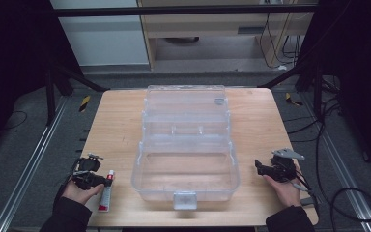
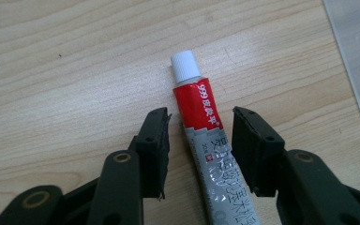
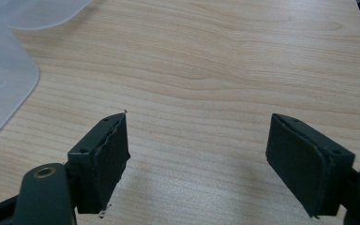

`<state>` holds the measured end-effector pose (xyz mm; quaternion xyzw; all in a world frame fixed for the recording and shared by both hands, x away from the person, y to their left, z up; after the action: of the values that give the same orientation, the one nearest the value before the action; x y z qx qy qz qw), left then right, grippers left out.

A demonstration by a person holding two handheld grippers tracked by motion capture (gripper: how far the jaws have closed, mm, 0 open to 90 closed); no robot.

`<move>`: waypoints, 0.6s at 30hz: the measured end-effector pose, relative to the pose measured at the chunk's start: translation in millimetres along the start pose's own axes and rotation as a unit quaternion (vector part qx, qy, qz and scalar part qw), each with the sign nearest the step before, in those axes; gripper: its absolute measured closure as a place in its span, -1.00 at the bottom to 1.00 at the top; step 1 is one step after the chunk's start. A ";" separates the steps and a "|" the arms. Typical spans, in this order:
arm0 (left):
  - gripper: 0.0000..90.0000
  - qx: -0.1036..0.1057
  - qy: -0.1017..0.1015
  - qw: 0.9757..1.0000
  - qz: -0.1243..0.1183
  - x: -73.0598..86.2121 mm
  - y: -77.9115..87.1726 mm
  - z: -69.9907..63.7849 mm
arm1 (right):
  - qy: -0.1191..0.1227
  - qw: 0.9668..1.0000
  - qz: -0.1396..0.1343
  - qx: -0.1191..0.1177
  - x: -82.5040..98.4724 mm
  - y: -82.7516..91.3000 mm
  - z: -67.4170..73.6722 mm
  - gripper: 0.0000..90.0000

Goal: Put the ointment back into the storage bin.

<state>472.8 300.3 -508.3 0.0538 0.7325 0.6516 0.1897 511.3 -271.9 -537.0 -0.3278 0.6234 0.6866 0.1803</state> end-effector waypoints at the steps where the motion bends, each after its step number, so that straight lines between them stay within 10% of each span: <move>1: 0.30 0.001 0.003 1.000 0.009 -0.2 -2.4 -0.6 | 0.001 1.000 0.001 -0.001 0.2 -0.2 0.2 -0.52; 18: 0.48 0.018 -0.002 0.999 0.045 -5.0 -12.1 -3.1 | 0.014 1.000 0.015 -0.004 2.4 -3.3 3.4 -0.49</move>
<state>478.3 294.0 -518.8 0.0915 0.7405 0.6460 0.1610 510.9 -268.4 -541.0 -0.3285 0.6284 0.6868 0.1598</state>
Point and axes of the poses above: each handheld gripper's, and its own axes: y roughly backward along the jaws, x roughly out of its underside, z roughly to its left, the point moved 6 cm from there along -y, roughly forward along the jaws, and after that the axes turned 9 degrees about z, right-handed, at the moved point
